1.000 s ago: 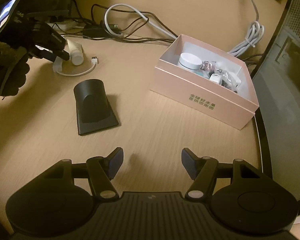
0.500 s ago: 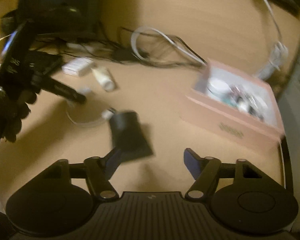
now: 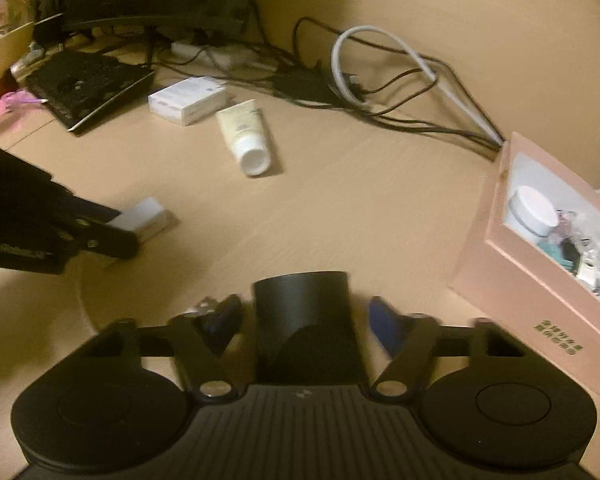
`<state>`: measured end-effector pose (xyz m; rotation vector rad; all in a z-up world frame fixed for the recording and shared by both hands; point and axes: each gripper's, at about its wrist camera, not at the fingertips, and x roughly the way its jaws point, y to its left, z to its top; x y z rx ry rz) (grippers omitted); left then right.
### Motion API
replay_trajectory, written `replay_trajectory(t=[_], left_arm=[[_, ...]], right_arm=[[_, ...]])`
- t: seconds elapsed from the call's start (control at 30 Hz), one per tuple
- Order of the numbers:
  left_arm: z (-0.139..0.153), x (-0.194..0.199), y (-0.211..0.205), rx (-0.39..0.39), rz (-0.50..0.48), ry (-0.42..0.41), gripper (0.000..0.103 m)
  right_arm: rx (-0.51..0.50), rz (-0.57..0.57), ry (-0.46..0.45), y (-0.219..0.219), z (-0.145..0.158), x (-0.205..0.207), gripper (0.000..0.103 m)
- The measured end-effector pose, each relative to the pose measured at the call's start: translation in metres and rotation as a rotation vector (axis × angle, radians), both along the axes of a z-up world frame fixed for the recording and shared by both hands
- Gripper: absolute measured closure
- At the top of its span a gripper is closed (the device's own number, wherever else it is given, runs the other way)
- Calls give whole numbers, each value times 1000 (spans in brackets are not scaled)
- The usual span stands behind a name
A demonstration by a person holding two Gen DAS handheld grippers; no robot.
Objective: Organize rigid objects
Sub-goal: 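Grasp the black cone piece with the right gripper while the left grasps the white USB adapter, then drop the black cone into the pink box with the right gripper while the left drops the adapter in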
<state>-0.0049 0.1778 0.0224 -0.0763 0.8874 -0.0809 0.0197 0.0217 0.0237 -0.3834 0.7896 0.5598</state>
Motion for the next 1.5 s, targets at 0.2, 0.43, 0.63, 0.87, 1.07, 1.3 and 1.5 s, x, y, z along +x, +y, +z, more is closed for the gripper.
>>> replay_trajectory(t=[0.2,0.43,0.63,0.87,1.07,1.3,1.5], left_arm=[[-1,-7,-6,-19,-16,-20,78],[2,-22,-46,-114,-142,-20,78],[50,-1,-89,-207,-278,-122,78],[168,83,-150,-171,-367,-388,78],[189,164,-180,-306,-312,-361,77],[117,130,-152,-276,-258,-195,77],[55,51,-112,-202,-228,-75,77]], right_arm=[[-16,-1,-15,-14,17,-22,55],[9,-169,-23,-80,38,-49,54],[-7,-323,-65,-136,49,-83,54],[60,-382,-87,-169,63,-111,55],[81,-417,-107,-180,67,-116,55],[71,-438,-78,-179,53,-123,55],[115,-420,-93,-176,72,-111,55]])
